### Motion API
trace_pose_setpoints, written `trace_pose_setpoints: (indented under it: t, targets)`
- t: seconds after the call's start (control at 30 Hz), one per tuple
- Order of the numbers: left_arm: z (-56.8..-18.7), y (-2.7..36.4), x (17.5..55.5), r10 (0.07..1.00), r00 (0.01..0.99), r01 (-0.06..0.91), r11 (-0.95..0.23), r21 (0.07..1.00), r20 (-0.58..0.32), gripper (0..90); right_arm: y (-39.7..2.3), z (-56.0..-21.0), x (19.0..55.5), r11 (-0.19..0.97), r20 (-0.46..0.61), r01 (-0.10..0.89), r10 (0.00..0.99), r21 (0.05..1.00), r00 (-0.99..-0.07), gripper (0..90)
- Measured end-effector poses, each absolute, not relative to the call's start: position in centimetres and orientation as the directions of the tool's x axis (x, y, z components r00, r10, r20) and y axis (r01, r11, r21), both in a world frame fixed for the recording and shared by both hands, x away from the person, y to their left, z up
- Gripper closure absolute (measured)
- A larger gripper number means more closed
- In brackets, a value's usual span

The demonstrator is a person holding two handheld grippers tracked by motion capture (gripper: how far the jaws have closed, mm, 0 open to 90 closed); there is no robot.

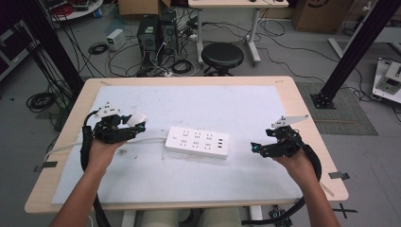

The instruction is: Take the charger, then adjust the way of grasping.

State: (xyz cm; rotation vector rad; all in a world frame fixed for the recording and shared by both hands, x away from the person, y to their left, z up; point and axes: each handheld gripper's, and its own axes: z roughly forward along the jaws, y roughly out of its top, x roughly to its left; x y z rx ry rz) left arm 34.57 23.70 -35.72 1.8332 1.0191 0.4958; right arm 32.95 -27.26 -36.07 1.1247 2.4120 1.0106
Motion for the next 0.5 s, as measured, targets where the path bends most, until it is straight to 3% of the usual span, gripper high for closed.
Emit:
trace_pose_setpoints:
  t: [0.5]
  targets:
    - [-35.2, 22.0, 32.3, 0.729, 0.682, 0.354, -0.27, 0.895, -0.049, 42.5, -26.6, -36.0, 32.2, 0.463, 0.005, 0.501, 0.73, 0.731, -0.683, 18.1]
